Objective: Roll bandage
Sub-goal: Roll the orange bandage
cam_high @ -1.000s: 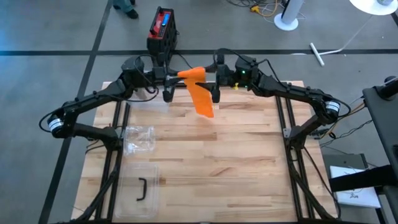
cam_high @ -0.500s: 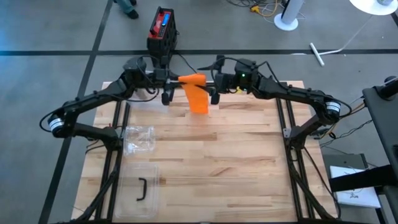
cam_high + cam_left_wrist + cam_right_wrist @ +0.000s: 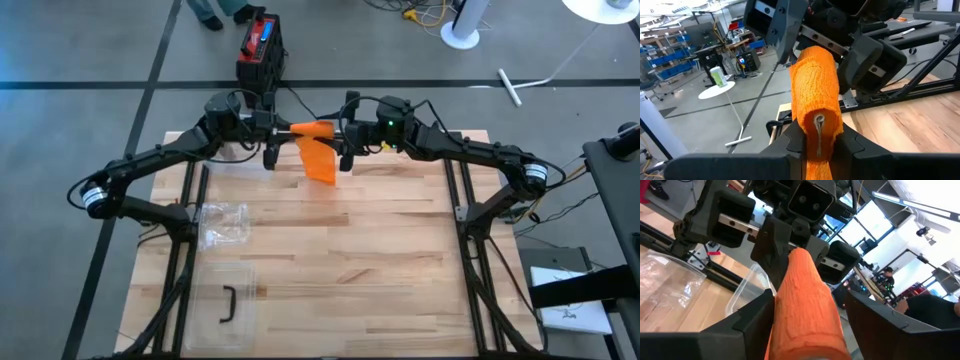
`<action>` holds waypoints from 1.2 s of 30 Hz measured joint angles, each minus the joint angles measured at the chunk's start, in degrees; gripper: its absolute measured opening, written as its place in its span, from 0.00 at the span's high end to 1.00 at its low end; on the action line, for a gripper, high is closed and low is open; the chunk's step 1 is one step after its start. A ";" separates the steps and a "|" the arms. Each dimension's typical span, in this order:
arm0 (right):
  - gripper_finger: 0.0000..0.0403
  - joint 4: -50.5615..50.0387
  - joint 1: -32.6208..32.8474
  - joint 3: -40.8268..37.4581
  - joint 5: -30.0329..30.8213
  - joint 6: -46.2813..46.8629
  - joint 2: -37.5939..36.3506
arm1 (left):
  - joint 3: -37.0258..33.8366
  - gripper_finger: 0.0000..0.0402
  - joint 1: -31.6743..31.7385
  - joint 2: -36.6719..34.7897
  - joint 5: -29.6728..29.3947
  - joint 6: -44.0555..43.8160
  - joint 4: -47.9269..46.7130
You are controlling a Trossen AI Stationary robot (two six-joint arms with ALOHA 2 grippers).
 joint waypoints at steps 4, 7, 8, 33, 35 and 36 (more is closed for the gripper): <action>0.46 -0.72 0.00 0.00 -0.02 -0.18 0.00 | -0.02 0.91 -0.02 0.09 0.07 -0.02 0.37; 0.49 -1.26 0.16 0.00 -0.02 -0.75 0.00 | -0.02 0.91 -0.04 0.09 0.46 -0.63 0.42; 0.50 -1.24 0.23 0.00 -0.04 -0.95 0.00 | -0.02 0.90 -0.04 0.09 0.67 -1.06 0.44; 0.90 2.89 0.15 2.51 -0.83 17.24 -0.35 | -0.02 0.58 0.04 -1.12 -2.08 -1.94 0.05; 0.90 2.57 0.22 2.76 -0.91 17.32 -0.25 | -0.04 0.53 0.04 -0.24 -2.05 -3.27 -0.12; 0.89 2.56 0.24 2.80 -1.18 17.31 -0.24 | -0.04 0.50 0.04 0.30 -2.08 -3.79 -0.06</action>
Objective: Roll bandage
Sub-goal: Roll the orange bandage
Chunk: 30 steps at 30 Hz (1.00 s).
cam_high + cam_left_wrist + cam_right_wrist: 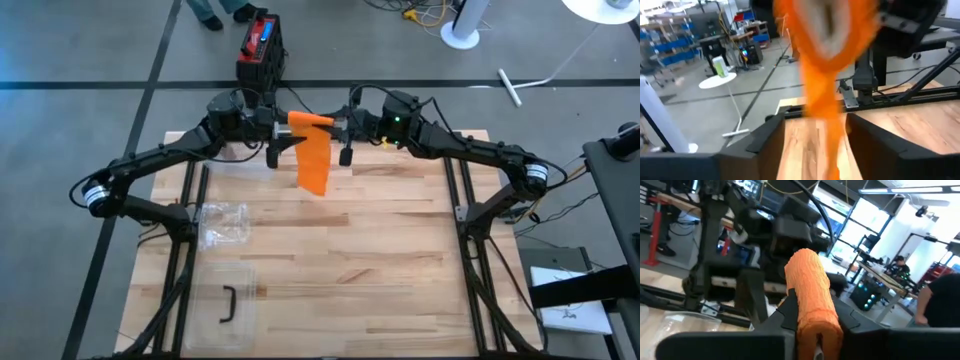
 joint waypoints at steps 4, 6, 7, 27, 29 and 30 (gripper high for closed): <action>0.88 0.06 0.00 0.11 -0.16 1.78 0.00 | -0.02 0.44 0.02 1.80 0.03 -3.41 3.62; 0.89 0.00 -0.02 0.11 -0.13 2.28 0.11 | -0.02 0.45 0.00 2.98 0.11 -4.07 3.94; 0.89 -0.04 -0.02 0.11 -0.13 2.29 0.12 | -0.02 0.47 -0.01 3.61 0.15 -4.13 4.31; 0.88 -5.59 -1.52 8.02 -0.14 12.79 0.15 | -2.85 1.00 -0.33 6.00 1.11 -4.42 5.87; 0.88 -8.78 -2.43 9.72 -0.13 15.22 0.15 | -2.89 1.00 -0.33 5.73 1.09 -3.14 4.04; 0.88 -10.33 -2.90 10.59 -0.16 16.40 0.19 | -2.89 1.00 -0.33 5.58 1.06 -2.61 3.23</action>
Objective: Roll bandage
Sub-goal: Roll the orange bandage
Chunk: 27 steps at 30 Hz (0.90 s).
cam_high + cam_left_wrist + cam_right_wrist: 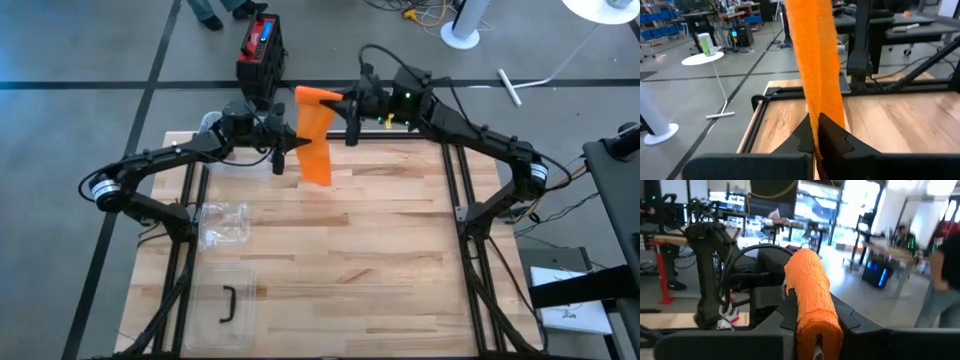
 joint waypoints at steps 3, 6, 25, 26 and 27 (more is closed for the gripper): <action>0.88 -3.93 -1.32 2.35 -0.12 4.69 0.00 | 0.00 1.00 0.00 -0.45 -0.47 1.39 -1.64; 0.88 -6.44 -2.86 4.36 -2.42 9.64 0.02 | 0.00 1.00 0.00 -0.58 -2.40 1.99 -2.87; 0.88 -6.90 -4.59 6.64 -8.49 3.91 3.83 | 0.15 1.00 -0.39 -1.43 -5.19 2.45 0.47; 0.88 -6.82 -4.38 6.61 -8.63 1.89 4.16 | 0.47 1.00 -0.39 -1.88 -5.10 2.49 0.27; 0.88 -6.70 -4.25 6.61 -8.72 0.22 4.47 | 0.59 1.00 -0.37 -2.64 -5.12 2.74 -0.02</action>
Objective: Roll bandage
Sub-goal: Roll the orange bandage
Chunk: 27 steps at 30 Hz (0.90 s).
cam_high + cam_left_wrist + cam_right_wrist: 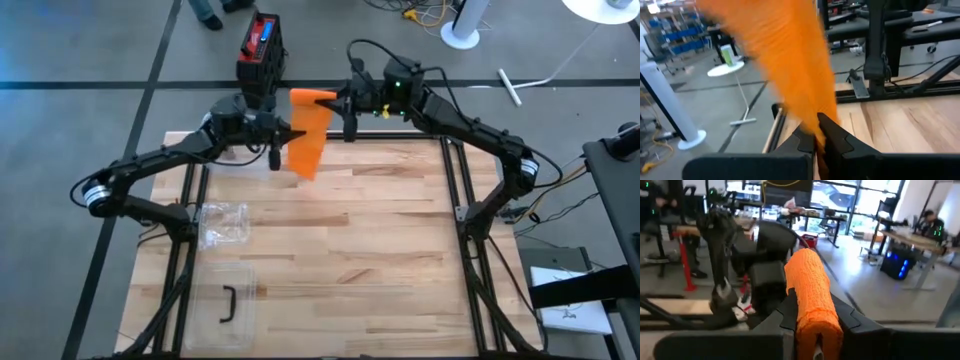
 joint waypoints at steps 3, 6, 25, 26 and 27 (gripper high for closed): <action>0.88 0.04 0.17 0.00 0.31 -3.16 0.21 | 0.21 0.97 0.29 -2.92 -0.01 2.92 -2.99; 0.88 -0.01 0.38 0.02 0.11 -4.75 0.16 | 0.22 0.89 0.70 -6.19 -3.86 6.14 -8.43; 0.88 1.35 5.38 -0.55 -5.14 -14.13 1.86 | 0.26 0.18 0.33 -14.07 2.10 4.70 3.58; 0.88 2.12 5.80 -0.55 -5.28 -13.68 2.18 | 0.26 0.17 0.13 -13.56 2.09 4.71 3.66; 0.88 2.00 5.94 -0.55 -5.23 -13.38 2.28 | 0.28 0.17 -0.04 -13.10 2.20 4.73 3.78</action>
